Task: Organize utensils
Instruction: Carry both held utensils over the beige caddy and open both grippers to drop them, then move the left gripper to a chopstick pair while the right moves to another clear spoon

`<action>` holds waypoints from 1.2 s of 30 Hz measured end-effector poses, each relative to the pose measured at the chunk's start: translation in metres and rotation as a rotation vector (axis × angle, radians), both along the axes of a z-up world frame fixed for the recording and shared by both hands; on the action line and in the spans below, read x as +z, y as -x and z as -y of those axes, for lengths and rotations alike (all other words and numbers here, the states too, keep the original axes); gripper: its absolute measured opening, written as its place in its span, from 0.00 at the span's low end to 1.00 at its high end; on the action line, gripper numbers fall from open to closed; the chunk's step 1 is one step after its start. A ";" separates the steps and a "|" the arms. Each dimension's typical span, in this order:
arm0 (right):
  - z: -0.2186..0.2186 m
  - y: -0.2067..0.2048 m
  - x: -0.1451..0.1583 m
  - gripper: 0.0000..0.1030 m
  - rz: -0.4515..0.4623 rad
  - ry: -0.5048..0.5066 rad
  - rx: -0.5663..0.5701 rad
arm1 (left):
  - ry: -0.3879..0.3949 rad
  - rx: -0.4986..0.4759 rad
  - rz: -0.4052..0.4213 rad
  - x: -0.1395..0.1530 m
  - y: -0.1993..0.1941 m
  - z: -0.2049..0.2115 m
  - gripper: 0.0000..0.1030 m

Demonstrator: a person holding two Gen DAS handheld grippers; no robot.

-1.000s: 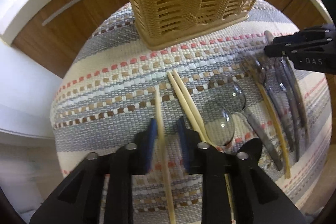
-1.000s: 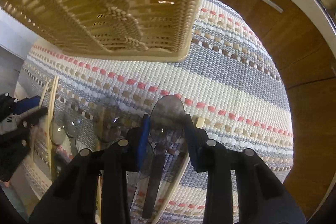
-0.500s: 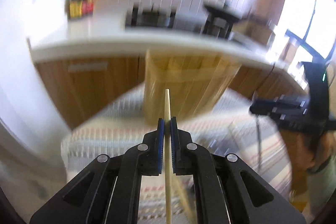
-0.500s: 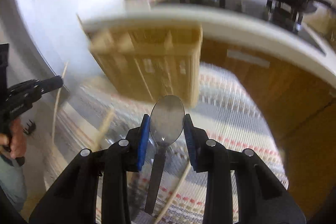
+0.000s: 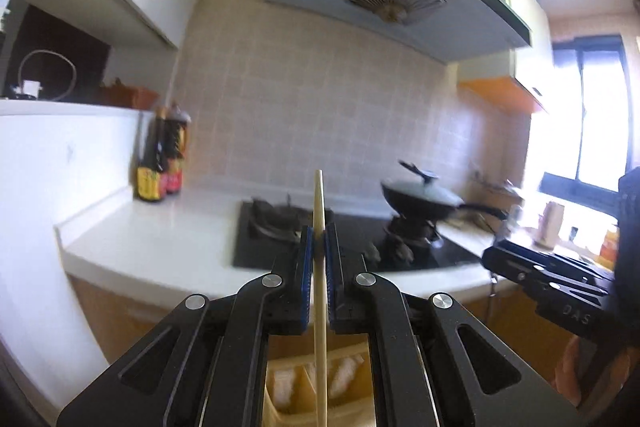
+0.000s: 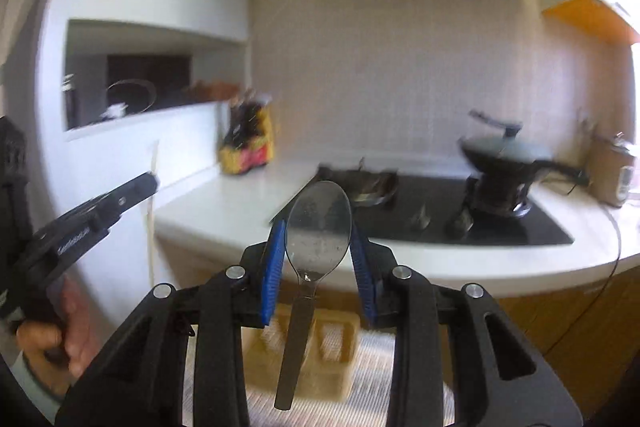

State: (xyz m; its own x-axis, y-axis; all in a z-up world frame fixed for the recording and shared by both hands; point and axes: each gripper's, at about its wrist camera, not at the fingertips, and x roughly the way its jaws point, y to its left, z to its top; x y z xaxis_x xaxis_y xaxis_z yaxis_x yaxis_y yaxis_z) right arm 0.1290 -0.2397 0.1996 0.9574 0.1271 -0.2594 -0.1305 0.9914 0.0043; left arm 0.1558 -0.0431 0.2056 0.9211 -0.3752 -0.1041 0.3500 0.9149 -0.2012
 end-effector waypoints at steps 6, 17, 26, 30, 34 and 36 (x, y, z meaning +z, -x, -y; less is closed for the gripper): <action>0.002 -0.046 -0.033 0.29 0.049 0.013 -0.136 | 0.007 0.085 0.029 -0.027 -0.033 0.007 0.04; 0.005 -0.078 -0.093 0.29 -0.034 0.026 -0.154 | -0.052 0.134 0.000 -0.085 -0.051 0.008 0.04; 0.005 -0.061 -0.096 0.36 -0.082 0.014 -0.103 | -0.046 0.060 -0.056 -0.094 -0.041 -0.005 0.11; 0.010 -0.044 -0.090 0.53 -0.102 -0.031 -0.069 | -0.028 0.010 -0.083 -0.088 -0.029 -0.016 0.26; 0.014 -0.026 -0.080 0.54 -0.130 -0.072 -0.045 | 0.025 -0.045 -0.120 -0.078 -0.011 -0.034 0.43; 0.016 -0.017 -0.075 0.54 -0.149 -0.081 -0.045 | 0.041 -0.074 -0.155 -0.075 -0.004 -0.041 0.45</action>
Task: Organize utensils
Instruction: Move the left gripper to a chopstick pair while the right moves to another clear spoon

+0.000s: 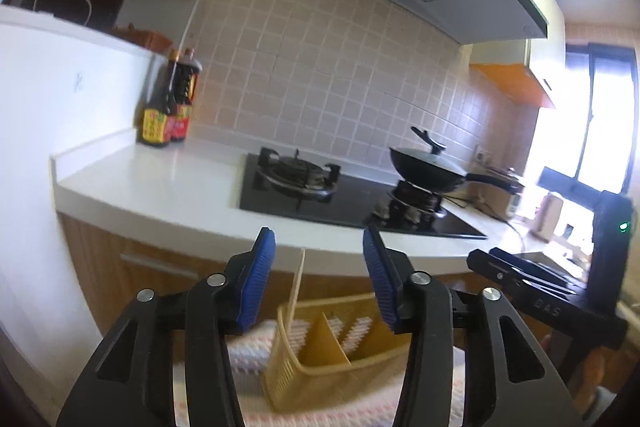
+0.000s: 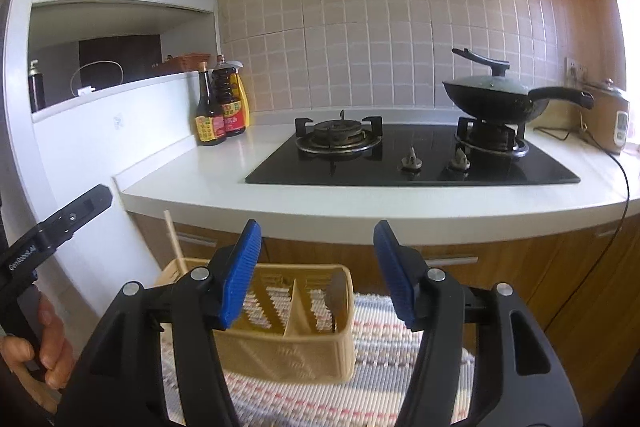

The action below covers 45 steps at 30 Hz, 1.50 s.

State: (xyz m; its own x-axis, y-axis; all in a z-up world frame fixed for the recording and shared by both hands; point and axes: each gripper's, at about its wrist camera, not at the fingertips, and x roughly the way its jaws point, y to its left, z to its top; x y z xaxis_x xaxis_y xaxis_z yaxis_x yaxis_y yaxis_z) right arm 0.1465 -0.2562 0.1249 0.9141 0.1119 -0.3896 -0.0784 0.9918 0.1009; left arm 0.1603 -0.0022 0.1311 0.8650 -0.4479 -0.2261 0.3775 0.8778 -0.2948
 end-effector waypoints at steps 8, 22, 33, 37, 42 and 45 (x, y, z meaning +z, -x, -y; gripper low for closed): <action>0.005 0.036 0.011 0.54 -0.094 -0.002 0.003 | -0.029 -0.080 -0.162 0.001 0.027 -0.015 0.45; 0.012 0.042 -0.043 0.54 -0.487 -0.070 0.068 | -0.163 -0.184 -0.663 -0.096 0.003 -0.001 0.43; 0.005 0.014 -0.139 0.53 -0.838 -0.146 0.120 | -0.300 -0.194 -0.840 -0.167 -0.016 0.013 0.40; -0.004 0.010 -0.157 0.51 -0.888 -0.103 0.120 | -0.321 -0.195 -0.850 -0.173 -0.020 0.014 0.36; -0.020 0.009 -0.169 0.50 -0.924 -0.032 0.125 | -0.360 -0.203 -0.845 -0.177 -0.021 0.022 0.36; -0.030 0.011 -0.178 0.46 -0.944 0.015 0.132 | -0.396 -0.200 -0.835 -0.178 -0.022 0.034 0.36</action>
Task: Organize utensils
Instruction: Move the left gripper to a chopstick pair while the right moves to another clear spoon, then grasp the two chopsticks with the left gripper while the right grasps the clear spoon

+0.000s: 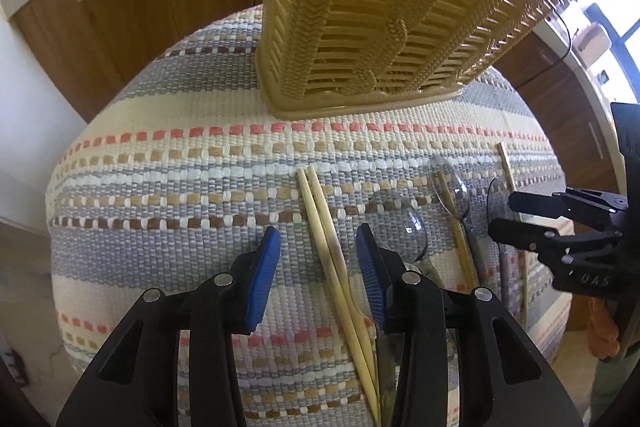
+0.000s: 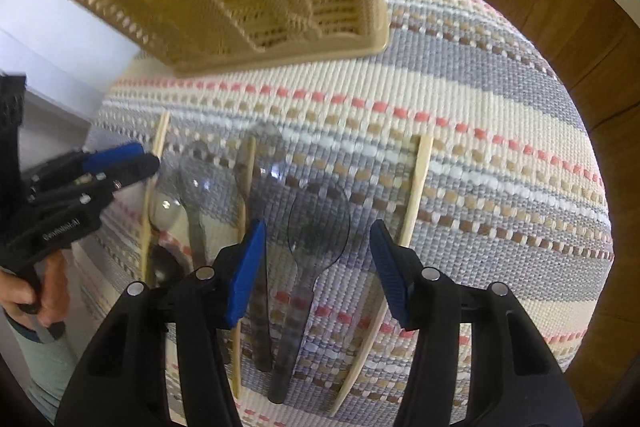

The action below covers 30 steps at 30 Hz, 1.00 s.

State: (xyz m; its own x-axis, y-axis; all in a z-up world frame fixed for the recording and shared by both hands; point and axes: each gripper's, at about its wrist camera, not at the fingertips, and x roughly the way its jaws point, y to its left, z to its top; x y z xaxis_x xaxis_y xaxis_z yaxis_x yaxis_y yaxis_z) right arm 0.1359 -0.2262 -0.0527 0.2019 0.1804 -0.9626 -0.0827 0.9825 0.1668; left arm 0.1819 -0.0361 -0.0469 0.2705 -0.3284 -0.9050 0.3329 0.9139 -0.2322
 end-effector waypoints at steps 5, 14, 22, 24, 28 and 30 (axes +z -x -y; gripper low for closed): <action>-0.010 0.008 -0.003 0.36 0.024 0.096 0.044 | -0.096 -0.035 0.038 -0.001 0.005 0.022 0.35; -0.021 0.015 -0.004 0.36 0.025 0.178 0.079 | -0.147 -0.116 0.062 -0.002 0.016 0.057 0.31; -0.034 0.009 -0.009 0.31 0.010 0.197 0.088 | -0.165 -0.117 0.055 0.005 0.017 0.072 0.15; -0.036 0.009 -0.009 0.31 0.013 0.200 0.096 | -0.150 -0.103 0.051 0.007 0.017 0.072 0.12; -0.028 0.010 -0.005 0.30 0.020 0.183 0.094 | -0.100 -0.074 0.053 0.007 0.015 0.060 0.10; -0.018 0.013 0.001 0.30 0.033 0.170 0.092 | -0.056 -0.058 0.075 0.012 0.017 0.055 0.10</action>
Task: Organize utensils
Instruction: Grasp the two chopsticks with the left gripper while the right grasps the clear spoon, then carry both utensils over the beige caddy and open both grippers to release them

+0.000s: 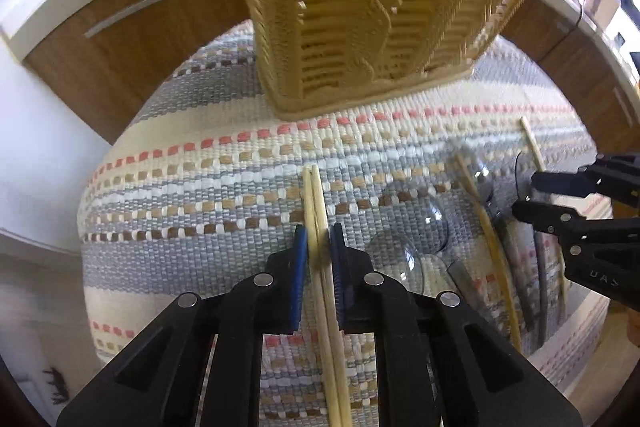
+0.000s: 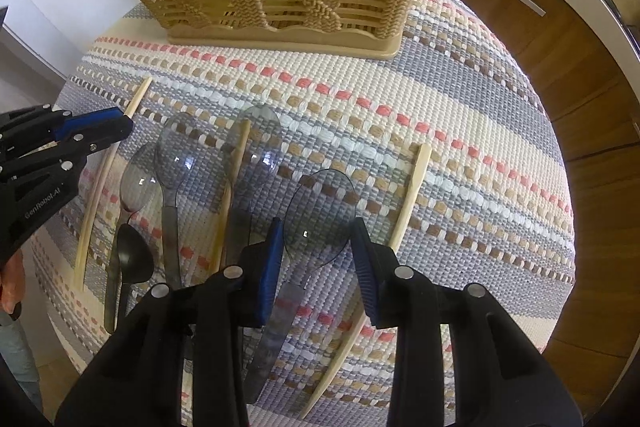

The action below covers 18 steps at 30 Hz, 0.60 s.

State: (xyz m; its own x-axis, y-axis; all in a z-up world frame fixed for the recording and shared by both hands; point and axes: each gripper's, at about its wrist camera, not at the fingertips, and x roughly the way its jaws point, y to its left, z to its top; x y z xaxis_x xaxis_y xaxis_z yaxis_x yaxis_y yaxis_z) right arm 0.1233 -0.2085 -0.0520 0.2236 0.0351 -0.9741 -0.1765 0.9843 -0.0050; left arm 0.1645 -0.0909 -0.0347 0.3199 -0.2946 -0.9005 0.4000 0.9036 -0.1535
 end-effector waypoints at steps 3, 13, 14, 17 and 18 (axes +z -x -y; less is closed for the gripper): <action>0.005 0.003 0.011 0.30 0.040 -0.025 0.010 | 0.068 0.001 0.028 0.014 0.005 -0.012 0.09; 0.010 0.030 0.070 0.30 0.253 -0.097 0.076 | 0.267 -0.005 0.242 0.069 0.043 -0.054 0.09; 0.010 0.033 0.077 0.30 0.286 -0.104 0.085 | 0.289 -0.005 0.266 0.075 0.048 -0.056 0.09; 0.010 0.047 0.096 0.30 0.375 -0.133 0.102 | 0.357 -0.015 0.338 0.095 0.061 -0.064 0.09; 0.009 0.051 0.105 0.30 0.408 -0.151 0.104 | 0.336 0.002 0.371 0.099 0.064 -0.065 0.09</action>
